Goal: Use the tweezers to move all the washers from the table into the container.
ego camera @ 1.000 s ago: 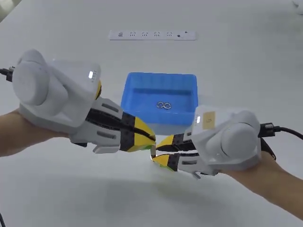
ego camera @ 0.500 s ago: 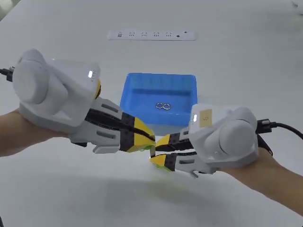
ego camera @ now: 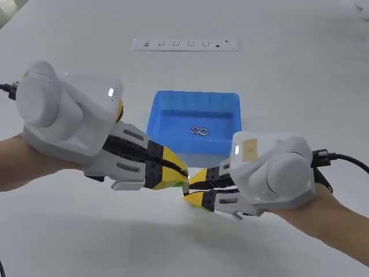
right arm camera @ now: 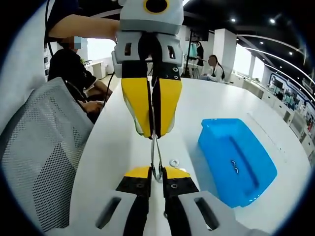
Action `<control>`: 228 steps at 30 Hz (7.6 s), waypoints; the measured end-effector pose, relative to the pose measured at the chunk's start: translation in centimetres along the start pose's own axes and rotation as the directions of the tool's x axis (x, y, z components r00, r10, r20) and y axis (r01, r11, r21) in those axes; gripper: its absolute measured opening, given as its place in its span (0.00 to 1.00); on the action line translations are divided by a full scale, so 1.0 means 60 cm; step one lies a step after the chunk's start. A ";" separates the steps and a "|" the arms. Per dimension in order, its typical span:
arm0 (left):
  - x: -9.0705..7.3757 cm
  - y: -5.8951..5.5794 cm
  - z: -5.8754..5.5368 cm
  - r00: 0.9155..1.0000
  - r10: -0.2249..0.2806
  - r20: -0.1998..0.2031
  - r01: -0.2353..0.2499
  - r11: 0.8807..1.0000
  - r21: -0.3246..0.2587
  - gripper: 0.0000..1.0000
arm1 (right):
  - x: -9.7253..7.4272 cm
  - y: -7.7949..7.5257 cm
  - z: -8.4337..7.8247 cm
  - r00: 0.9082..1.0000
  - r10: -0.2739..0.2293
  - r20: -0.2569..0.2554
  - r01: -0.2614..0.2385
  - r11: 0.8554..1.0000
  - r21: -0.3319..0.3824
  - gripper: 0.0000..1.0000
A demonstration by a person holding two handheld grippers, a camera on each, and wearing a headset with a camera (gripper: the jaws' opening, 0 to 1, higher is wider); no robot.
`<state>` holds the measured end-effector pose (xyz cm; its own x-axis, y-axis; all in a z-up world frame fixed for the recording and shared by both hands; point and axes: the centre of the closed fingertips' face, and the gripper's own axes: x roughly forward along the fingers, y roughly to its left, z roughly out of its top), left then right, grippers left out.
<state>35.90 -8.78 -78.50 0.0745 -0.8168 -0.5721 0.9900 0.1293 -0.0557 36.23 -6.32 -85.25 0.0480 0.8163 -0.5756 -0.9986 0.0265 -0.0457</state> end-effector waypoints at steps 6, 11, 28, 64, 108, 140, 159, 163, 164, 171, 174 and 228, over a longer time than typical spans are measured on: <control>-0.010 -0.001 0.010 1.000 0.003 0.002 -0.003 1.000 0.016 0.06 | -0.007 -0.001 0.014 1.000 -0.001 0.018 0.001 1.000 -0.007 0.10; -0.022 -0.001 0.023 1.000 0.008 0.014 -0.008 1.000 0.030 0.06 | -0.018 -0.001 0.031 0.999 0.002 0.048 -0.001 1.000 -0.012 0.10; -0.061 0.034 0.095 0.998 0.047 0.037 -0.051 0.990 0.135 0.06 | -0.062 -0.059 0.094 0.993 -0.069 0.096 0.076 0.994 -0.079 0.10; -0.021 0.183 0.049 0.999 0.054 -0.004 -0.053 0.992 0.118 0.06 | -0.010 -0.201 0.039 0.996 -0.094 0.008 0.095 0.994 -0.051 0.10; -0.039 0.122 0.134 0.995 0.065 0.072 -0.076 0.982 0.175 0.06 | -0.091 -0.162 0.087 0.983 -0.142 0.115 0.145 0.989 -0.015 0.12; 0.007 0.005 0.122 0.991 0.006 0.131 -0.023 0.991 0.130 0.06 | -0.118 -0.034 0.053 0.989 -0.091 0.119 0.085 0.995 0.048 0.11; 0.050 -0.022 0.070 0.995 -0.043 0.095 0.036 0.997 0.068 0.06 | -0.088 -0.005 -0.008 0.995 -0.092 0.040 0.090 0.994 0.062 0.12; 0.059 -0.020 0.067 0.994 -0.045 0.104 0.040 0.998 0.050 0.06 | -0.088 -0.009 -0.018 0.996 -0.089 0.028 0.087 0.994 0.065 0.12; 0.061 -0.017 0.067 0.993 -0.042 0.109 0.036 0.998 0.048 0.06 | -0.088 -0.011 -0.020 0.996 -0.090 0.026 0.088 0.994 0.068 0.12; 0.068 -0.013 0.061 0.993 -0.046 0.113 0.043 0.999 0.029 0.06 | -0.084 -0.013 -0.030 0.996 -0.086 0.022 0.084 0.992 0.090 0.12; 0.068 -0.009 0.056 0.993 -0.042 0.114 0.040 0.999 0.025 0.06 | -0.080 -0.014 -0.033 0.996 -0.086 0.019 0.084 0.993 0.088 0.12; 0.061 0.004 0.056 0.991 -0.051 0.127 0.053 0.998 -0.014 0.06 | -0.071 -0.020 -0.034 0.998 -0.067 0.010 0.065 0.992 0.106 0.10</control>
<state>36.80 -13.65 -77.84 0.0386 -0.8870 -0.4601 0.9908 0.0939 -0.0978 37.28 -10.99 -84.42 0.1144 0.8186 -0.5628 -0.9901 0.1406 0.0033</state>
